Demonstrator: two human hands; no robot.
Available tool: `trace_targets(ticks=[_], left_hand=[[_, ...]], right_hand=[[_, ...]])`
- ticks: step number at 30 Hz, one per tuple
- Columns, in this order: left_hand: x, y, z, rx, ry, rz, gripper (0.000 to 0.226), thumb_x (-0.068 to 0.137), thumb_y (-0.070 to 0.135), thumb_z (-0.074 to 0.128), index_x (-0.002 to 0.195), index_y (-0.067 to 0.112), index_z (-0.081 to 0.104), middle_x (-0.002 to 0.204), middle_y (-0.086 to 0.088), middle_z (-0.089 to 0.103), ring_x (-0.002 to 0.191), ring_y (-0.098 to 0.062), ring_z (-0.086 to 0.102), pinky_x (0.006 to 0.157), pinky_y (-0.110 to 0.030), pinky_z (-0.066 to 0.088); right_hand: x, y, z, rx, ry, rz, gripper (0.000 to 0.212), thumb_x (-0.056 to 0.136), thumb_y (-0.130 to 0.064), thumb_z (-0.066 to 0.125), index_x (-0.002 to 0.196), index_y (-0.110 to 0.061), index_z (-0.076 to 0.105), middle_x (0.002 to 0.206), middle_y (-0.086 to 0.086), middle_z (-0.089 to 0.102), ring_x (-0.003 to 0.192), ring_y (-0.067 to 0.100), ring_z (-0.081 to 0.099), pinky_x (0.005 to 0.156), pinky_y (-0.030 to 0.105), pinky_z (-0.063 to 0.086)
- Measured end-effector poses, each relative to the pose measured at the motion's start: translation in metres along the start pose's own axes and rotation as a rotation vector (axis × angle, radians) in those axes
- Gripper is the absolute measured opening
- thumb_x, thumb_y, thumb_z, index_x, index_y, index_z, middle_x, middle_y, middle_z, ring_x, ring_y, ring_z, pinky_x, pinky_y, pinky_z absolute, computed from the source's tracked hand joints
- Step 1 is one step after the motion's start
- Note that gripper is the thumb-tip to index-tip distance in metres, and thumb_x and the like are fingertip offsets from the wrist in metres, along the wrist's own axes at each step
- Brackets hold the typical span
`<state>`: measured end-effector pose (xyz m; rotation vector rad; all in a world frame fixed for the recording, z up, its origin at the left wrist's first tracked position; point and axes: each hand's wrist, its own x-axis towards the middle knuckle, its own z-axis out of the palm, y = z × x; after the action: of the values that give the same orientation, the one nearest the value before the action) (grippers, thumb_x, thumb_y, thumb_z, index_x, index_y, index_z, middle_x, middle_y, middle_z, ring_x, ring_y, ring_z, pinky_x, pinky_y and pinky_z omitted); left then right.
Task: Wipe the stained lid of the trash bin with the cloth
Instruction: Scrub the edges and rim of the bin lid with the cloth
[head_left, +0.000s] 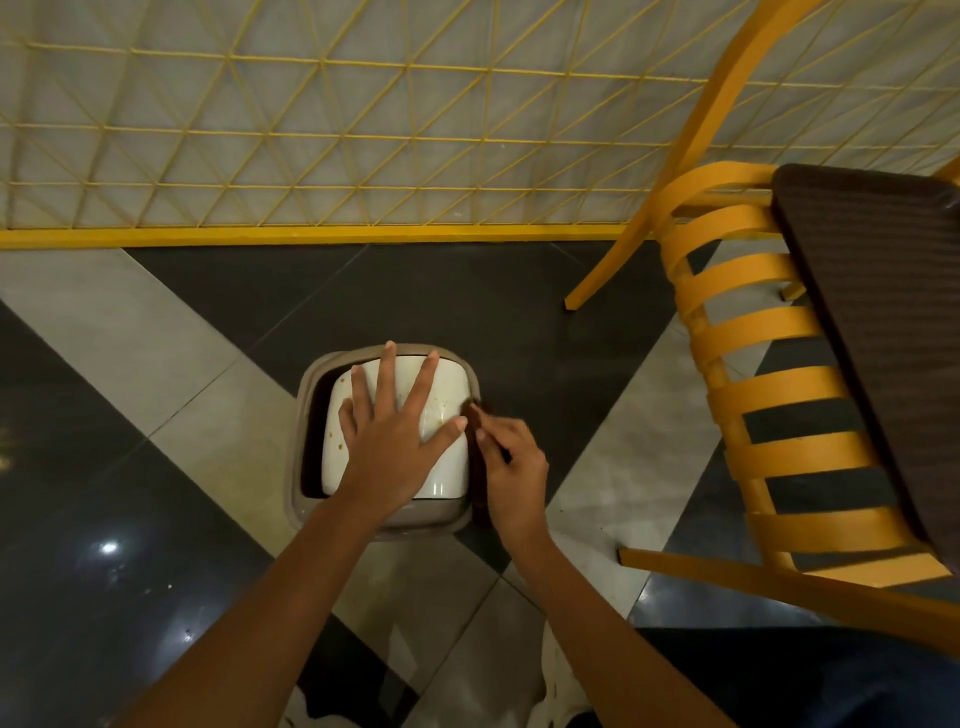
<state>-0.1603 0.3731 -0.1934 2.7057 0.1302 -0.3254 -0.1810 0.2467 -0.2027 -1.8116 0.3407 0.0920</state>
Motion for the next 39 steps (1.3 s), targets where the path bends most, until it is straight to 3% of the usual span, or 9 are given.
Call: trace_targets(ticks=[4,6,11,17,22,24,31,35,39], left_hand=[[0.001,0.002,-0.002,-0.004,0.003,-0.001,0.08,0.071,0.074,0.018,0.142,0.044,-0.004,0.154,0.001,-0.017,0.141,-0.035,-0.012,0.112,-0.053,0.005],[0.002,0.001,-0.001,-0.001,0.003,-0.003,0.077,0.073,0.07,0.022,0.141,0.044,-0.004,0.154,0.001,-0.017,0.141,-0.035,-0.012,0.112,-0.053,0.004],[0.003,0.001,0.0,0.031,-0.01,-0.008,0.081,0.069,0.075,0.013,0.141,0.044,-0.009,0.154,0.001,-0.019,0.141,-0.035,-0.013,0.112,-0.053,0.004],[0.002,-0.001,0.001,0.027,0.014,0.002,0.076,0.067,0.077,0.008,0.133,0.047,-0.016,0.154,0.0,-0.017,0.141,-0.035,-0.011,0.112,-0.053,0.005],[0.003,0.003,-0.002,0.02,-0.025,0.003,0.074,0.083,0.069,0.03,0.141,0.043,-0.009,0.154,0.0,-0.02,0.14,-0.035,-0.014,0.112,-0.053,0.003],[0.003,0.003,-0.003,0.022,-0.025,0.001,0.074,0.083,0.068,0.028,0.142,0.042,-0.008,0.153,0.0,-0.02,0.14,-0.035,-0.014,0.112,-0.054,0.003],[0.0,0.005,-0.005,0.02,-0.031,-0.01,0.079,0.073,0.069,0.018,0.142,0.042,-0.007,0.154,0.0,-0.019,0.141,-0.034,-0.013,0.112,-0.052,0.003],[0.0,0.005,-0.007,0.028,-0.031,-0.008,0.079,0.072,0.069,0.017,0.143,0.041,-0.006,0.154,0.0,-0.02,0.141,-0.034,-0.014,0.113,-0.052,0.002],[-0.001,0.005,-0.007,0.052,-0.028,0.003,0.076,0.078,0.07,0.02,0.143,0.041,-0.007,0.154,-0.001,-0.019,0.141,-0.035,-0.013,0.112,-0.053,0.003]], right_hand=[[0.018,-0.001,0.007,0.015,0.049,0.069,0.024,0.091,-0.005,0.049,0.11,-0.008,0.064,0.104,0.002,0.06,0.093,0.008,0.055,0.08,0.005,0.045],[0.04,-0.007,0.012,-0.041,0.058,0.089,0.025,0.091,-0.004,0.047,0.11,-0.005,0.063,0.107,0.008,0.062,0.094,0.011,0.056,0.083,0.013,0.046],[0.063,-0.012,0.017,-0.108,0.038,0.09,0.027,0.092,-0.005,0.046,0.113,-0.006,0.062,0.114,0.01,0.062,0.097,0.009,0.052,0.086,0.017,0.041],[0.022,0.0,0.008,-0.139,0.053,0.154,0.025,0.092,-0.009,0.049,0.112,-0.008,0.062,0.112,0.008,0.063,0.095,0.01,0.054,0.086,0.019,0.042],[0.044,-0.012,0.006,-0.24,-0.005,0.118,0.026,0.092,-0.007,0.047,0.113,-0.006,0.062,0.112,0.011,0.063,0.098,0.016,0.057,0.084,0.018,0.04],[0.048,-0.014,0.008,-0.232,-0.016,0.113,0.026,0.092,-0.007,0.047,0.113,-0.006,0.062,0.113,0.012,0.062,0.101,0.018,0.057,0.085,0.019,0.041],[-0.027,0.013,0.006,-0.111,0.133,0.135,0.024,0.091,-0.006,0.048,0.109,-0.008,0.064,0.103,0.002,0.059,0.09,0.005,0.051,0.078,0.002,0.038],[-0.063,0.023,0.017,-0.04,0.253,0.244,0.023,0.089,-0.004,0.051,0.106,-0.01,0.065,0.098,-0.006,0.056,0.092,0.005,0.054,0.092,0.024,0.045],[-0.042,0.011,0.014,-0.009,0.218,0.288,0.025,0.092,-0.006,0.047,0.111,-0.01,0.063,0.102,0.0,0.057,0.096,0.012,0.053,0.087,0.021,0.04]])
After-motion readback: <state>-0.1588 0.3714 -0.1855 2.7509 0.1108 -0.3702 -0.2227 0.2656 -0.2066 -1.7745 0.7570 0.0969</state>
